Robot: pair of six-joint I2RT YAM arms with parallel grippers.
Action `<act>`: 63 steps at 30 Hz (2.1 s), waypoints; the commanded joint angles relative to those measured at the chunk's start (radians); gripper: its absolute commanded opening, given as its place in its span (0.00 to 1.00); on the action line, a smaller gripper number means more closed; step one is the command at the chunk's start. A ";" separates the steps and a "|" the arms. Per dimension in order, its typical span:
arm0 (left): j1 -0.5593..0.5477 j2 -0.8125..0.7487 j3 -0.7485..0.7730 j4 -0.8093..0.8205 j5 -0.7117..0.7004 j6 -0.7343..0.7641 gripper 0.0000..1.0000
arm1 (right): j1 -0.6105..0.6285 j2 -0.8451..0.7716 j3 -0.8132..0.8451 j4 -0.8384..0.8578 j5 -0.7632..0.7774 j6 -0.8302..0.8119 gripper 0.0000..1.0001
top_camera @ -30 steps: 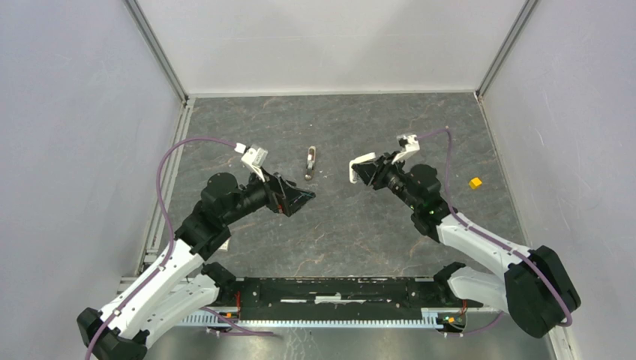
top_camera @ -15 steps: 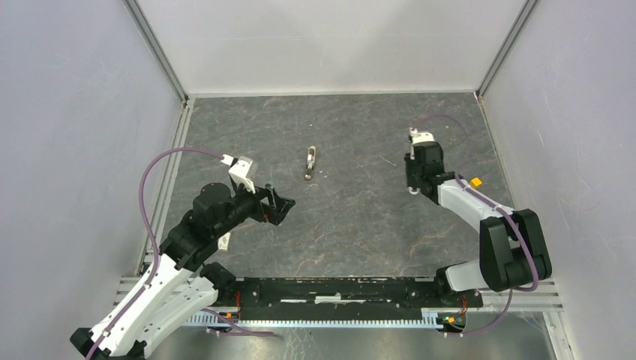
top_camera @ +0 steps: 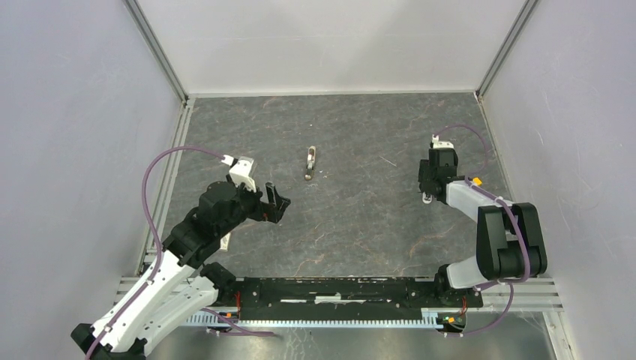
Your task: Load the staples into the stapler
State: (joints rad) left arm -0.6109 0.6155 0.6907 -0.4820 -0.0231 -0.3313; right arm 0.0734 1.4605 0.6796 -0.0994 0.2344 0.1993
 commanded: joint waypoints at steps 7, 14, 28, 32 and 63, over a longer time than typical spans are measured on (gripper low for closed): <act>0.002 0.038 0.045 -0.145 -0.441 -0.305 1.00 | -0.012 -0.125 -0.006 -0.071 0.006 0.043 0.91; 0.060 0.053 0.065 -0.338 -0.590 -0.644 0.99 | 0.011 -0.357 -0.057 -0.098 -0.128 0.063 0.98; 0.436 0.320 0.117 -0.800 -0.541 -1.174 1.00 | 0.096 -0.558 -0.126 -0.014 -0.380 0.070 0.98; 0.442 0.376 0.080 -0.742 -0.526 -1.209 1.00 | 0.096 -0.564 -0.130 0.013 -0.410 0.076 0.98; 0.513 0.550 -0.118 -0.411 -0.486 -1.228 0.91 | 0.099 -0.559 -0.088 0.093 -0.432 0.127 0.98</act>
State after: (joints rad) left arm -0.1120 1.1606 0.5945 -0.9432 -0.4904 -1.4933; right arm 0.1684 0.9150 0.5526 -0.0456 -0.1944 0.3157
